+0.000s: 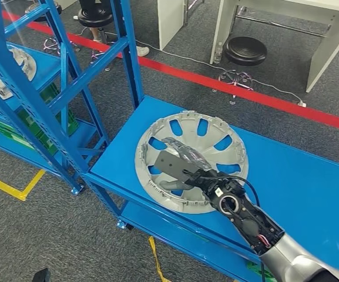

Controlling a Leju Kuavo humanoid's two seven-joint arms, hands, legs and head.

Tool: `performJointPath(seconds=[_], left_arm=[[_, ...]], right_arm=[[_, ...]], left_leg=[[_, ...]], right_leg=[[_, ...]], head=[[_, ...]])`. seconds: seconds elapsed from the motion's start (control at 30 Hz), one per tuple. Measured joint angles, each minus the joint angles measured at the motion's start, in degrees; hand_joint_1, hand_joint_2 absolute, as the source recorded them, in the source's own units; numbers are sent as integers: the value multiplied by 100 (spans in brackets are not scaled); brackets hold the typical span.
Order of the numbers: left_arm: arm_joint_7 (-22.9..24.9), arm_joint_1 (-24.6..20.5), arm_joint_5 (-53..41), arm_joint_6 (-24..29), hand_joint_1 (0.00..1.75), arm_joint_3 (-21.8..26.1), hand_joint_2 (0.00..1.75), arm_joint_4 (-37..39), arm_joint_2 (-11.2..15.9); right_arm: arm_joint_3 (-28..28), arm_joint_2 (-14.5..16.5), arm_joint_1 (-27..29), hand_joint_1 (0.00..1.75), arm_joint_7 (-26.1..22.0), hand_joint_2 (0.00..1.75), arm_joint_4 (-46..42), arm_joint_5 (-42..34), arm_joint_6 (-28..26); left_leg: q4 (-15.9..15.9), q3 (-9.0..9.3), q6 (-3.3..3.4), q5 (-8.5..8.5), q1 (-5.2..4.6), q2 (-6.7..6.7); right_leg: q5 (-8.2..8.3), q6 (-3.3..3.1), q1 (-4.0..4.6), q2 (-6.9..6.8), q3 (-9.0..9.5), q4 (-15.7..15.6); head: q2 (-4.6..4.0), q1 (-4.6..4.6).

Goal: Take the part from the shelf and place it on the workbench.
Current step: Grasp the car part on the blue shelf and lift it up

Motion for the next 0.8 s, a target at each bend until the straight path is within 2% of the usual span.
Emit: performJointPath(seconds=[0.2,0.8], left_arm=[[3,-1,-20,-13,0,-8,0,0,1],[19,-2,-51,-39,0,-20,0,0,0]], right_arm=[[205,-267,91,0,472,175,-360,-110,396],[413,-367,132,0,598,175,-298,-97,500]], left_leg=[[0,2,0,0,0,0],[0,3,0,0,1,0]], right_leg=[[0,0,0,0,3,0],[0,0,0,0,4,0]], head=[[-1,-1],[-2,-16]])
